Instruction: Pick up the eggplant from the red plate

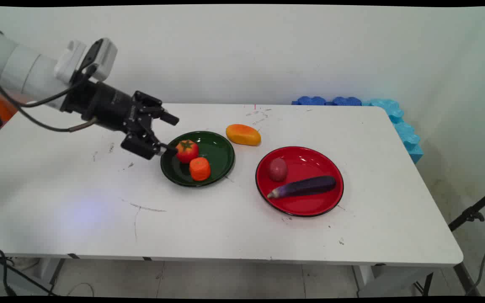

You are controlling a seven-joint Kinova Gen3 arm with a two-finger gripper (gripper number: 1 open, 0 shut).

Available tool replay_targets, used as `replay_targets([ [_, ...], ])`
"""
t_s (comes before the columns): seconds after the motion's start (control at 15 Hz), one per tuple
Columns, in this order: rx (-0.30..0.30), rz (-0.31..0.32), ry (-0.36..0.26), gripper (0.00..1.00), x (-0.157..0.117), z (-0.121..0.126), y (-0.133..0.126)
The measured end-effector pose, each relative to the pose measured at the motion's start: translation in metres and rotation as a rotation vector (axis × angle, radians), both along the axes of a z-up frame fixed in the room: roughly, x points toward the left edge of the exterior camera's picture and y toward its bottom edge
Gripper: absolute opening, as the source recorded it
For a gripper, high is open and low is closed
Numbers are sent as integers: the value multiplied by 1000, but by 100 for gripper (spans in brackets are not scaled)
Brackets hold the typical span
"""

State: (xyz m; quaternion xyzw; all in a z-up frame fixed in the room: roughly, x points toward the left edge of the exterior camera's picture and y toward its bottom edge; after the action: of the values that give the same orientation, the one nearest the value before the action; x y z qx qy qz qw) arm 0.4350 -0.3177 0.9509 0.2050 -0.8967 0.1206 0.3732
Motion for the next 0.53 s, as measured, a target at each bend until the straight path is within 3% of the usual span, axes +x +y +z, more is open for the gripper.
replay_targets([
  [0.2,-1,1,2,100,-18,8,-10],
  [0.53,3,-4,-7,100,-82,18,-34],
])
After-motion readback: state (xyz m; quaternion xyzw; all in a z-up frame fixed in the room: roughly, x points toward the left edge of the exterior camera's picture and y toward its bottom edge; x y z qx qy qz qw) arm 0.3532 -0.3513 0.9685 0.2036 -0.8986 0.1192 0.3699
